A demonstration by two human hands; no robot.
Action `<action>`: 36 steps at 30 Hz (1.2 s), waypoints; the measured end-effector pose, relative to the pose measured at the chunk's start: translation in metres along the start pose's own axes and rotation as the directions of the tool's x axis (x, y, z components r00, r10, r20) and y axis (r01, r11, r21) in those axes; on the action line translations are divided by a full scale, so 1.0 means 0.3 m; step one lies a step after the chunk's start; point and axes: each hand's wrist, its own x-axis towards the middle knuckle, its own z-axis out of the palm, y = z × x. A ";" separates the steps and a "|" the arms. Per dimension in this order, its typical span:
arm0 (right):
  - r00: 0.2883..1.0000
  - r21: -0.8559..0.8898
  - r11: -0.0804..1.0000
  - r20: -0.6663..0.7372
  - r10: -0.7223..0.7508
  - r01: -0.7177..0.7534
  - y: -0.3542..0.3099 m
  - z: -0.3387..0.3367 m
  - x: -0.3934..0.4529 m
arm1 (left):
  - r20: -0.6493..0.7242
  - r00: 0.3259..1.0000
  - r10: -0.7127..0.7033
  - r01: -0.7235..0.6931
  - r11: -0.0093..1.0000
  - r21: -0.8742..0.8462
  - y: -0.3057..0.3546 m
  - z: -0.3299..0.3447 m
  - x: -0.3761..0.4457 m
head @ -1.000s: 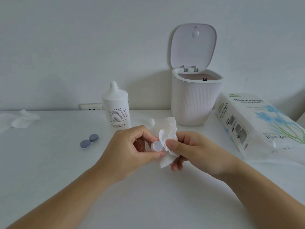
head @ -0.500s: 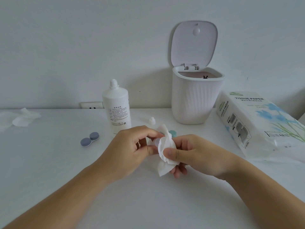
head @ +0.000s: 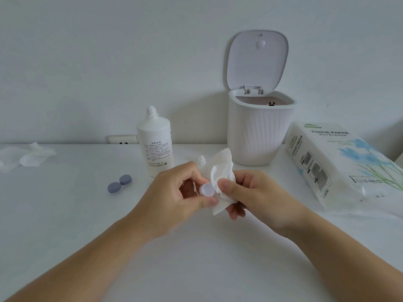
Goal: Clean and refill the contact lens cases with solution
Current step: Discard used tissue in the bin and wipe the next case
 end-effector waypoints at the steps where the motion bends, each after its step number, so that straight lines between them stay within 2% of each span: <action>1: 1.000 -0.011 1.000 0.012 0.010 -0.010 -0.002 0.000 -0.001 | -0.005 1.000 0.004 -0.004 1.000 0.023 -0.004 -0.006 0.002; 7: 0.984 -0.100 0.992 0.149 0.097 -0.083 -0.004 0.002 -0.009 | 0.093 0.994 0.065 -0.080 0.984 0.162 -0.003 -0.019 0.012; 13: 0.996 -0.043 0.998 0.072 0.049 -0.046 -0.003 -0.005 0.000 | 0.009 1.000 0.017 -0.017 0.999 0.045 -0.012 -0.012 0.008; 19: 1.000 0.049 0.999 0.017 -0.001 0.001 0.000 0.008 0.007 | 0.032 0.999 0.015 -0.014 0.999 -0.037 -0.012 0.006 0.001; 24: 0.994 -0.004 0.998 0.083 0.069 -0.069 0.002 0.011 0.002 | 0.035 0.999 -0.020 0.019 0.999 0.027 -0.022 -0.020 0.009; 28: 0.979 -0.061 0.993 0.166 0.114 -0.105 0.001 0.015 -0.005 | 0.092 0.996 -0.005 -0.003 0.996 0.089 -0.014 -0.021 0.008; 33: 0.996 -0.018 0.998 0.055 0.069 -0.068 -0.004 -0.006 0.000 | 0.007 0.999 -0.032 0.033 0.999 -0.027 -0.009 -0.008 0.010; 36: 1.000 -0.017 1.000 -0.011 0.022 -0.022 0.001 -0.006 0.006 | 0.019 1.000 -0.021 0.022 0.998 -0.051 -0.011 0.002 -0.001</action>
